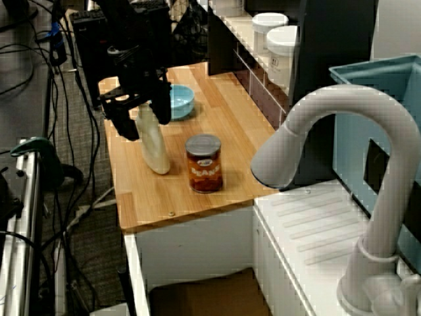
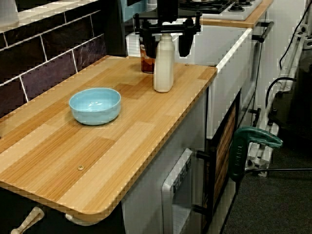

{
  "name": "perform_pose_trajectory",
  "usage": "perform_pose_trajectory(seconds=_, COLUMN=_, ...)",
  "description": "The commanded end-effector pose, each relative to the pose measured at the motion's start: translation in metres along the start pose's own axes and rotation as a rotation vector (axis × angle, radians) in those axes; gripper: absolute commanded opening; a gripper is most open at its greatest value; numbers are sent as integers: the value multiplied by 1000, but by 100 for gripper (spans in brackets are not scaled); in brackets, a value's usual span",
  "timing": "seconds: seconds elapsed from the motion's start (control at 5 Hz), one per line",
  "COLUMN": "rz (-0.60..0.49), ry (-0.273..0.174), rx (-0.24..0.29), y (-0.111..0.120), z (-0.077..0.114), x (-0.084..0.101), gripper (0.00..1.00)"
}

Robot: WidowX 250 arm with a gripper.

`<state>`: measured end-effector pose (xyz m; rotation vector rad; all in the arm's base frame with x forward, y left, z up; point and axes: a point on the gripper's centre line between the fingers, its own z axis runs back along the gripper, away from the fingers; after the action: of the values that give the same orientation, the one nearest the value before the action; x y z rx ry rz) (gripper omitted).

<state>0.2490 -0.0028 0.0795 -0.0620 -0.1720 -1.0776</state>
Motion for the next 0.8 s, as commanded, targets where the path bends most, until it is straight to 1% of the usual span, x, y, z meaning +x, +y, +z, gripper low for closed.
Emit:
perform_pose_trajectory(seconds=0.0, rz=1, ry=-4, rx=24, y=-9, z=2, x=1, gripper=0)
perform_pose_trajectory(seconds=0.2, rz=32, ry=-14, rx=24, y=-4, z=13, x=-2, gripper=0)
perform_pose_trajectory(seconds=0.4, rz=50, ry=-40, rx=22, y=-1, z=31, x=-5, gripper=0)
perform_pose_trajectory(seconds=0.6, rz=66, ry=-53, rx=17, y=-1, z=46, x=-5, gripper=0)
